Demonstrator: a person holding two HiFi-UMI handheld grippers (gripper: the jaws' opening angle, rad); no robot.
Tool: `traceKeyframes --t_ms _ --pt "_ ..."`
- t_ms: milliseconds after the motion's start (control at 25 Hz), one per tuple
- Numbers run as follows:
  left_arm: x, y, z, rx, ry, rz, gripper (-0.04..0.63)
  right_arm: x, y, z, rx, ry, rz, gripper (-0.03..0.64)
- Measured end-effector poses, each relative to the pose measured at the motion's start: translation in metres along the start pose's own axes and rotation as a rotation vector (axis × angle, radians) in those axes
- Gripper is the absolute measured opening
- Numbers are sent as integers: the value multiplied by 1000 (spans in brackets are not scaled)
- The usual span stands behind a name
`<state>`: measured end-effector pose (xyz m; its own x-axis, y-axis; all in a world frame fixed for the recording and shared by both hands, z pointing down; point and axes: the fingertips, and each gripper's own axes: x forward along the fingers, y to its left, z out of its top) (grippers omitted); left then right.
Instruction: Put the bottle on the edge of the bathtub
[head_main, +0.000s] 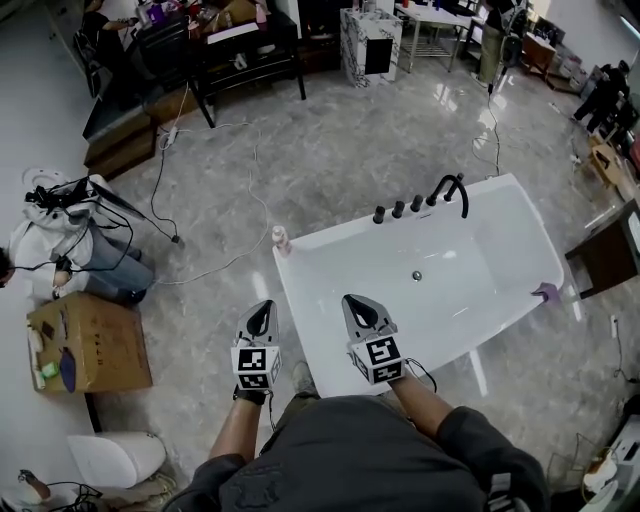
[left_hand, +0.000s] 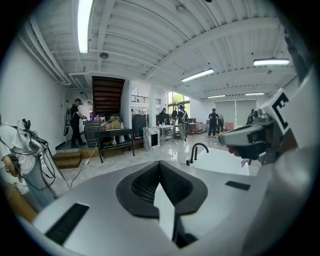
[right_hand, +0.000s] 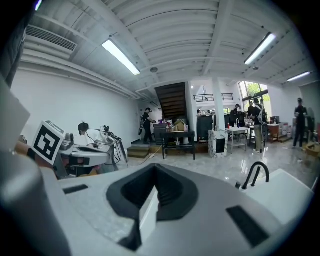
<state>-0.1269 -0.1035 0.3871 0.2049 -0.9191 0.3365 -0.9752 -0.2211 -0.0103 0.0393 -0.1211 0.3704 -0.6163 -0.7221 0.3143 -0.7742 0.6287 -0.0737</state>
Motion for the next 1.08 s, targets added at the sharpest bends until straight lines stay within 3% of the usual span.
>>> traceKeyframes --t_ms 240,1080 --pt "-2 -5 13 6 -27 -4 0 -4 -5 17 -2 -46 -14 2" --pt "4 -11 30 27 -58 -18 1 -5 -11 26 -16 -64 -43 2"
